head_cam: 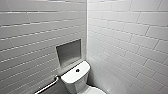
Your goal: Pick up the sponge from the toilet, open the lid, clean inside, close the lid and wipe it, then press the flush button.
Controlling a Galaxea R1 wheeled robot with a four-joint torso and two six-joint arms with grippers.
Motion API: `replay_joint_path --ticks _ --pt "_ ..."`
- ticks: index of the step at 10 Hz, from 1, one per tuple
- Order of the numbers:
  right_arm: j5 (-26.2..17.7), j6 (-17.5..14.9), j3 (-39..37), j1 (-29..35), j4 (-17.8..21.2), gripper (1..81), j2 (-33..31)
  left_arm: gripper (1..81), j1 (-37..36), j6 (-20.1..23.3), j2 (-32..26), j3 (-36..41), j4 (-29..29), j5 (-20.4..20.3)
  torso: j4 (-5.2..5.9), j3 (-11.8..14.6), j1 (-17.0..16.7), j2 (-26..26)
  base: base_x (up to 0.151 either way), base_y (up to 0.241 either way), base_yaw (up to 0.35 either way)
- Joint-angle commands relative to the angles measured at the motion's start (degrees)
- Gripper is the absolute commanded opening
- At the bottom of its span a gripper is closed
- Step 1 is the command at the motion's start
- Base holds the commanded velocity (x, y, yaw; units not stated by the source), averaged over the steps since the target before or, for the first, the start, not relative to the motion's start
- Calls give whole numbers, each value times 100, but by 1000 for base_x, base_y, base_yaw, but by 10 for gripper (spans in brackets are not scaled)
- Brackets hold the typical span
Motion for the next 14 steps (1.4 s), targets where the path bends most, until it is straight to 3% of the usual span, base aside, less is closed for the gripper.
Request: replay_joint_path --ticks 1,4,5,7,11,14 --pt "-159 15 9 125 -64 10 -26 811 -1115 -11 -1026 1457 -244 465 0 -187 0 0 0 0 0" --pt "-159 15 9 143 -64 10 -35 811 -1932 -11 -1510 2126 -745 817 0 -433 0 2 0 0 0" --pt "-159 15 9 151 -64 10 -35 811 -2197 -11 -1616 2302 -886 905 0 -330 0 4 0 0 0" --pt "-159 15 9 169 -64 10 -35 811 -2662 -11 -1739 2566 -1141 992 0 -411 2 6 0 0 0" --pt "-159 15 9 187 -73 10 -26 811 -3541 -11 -1757 2610 -1589 1369 0 -411 5 11 0 0 0" --pt "-141 15 9 204 -73 10 18 811 -4332 -11 -1660 2654 -1940 1503 0 -705 5 11 0 0 0"
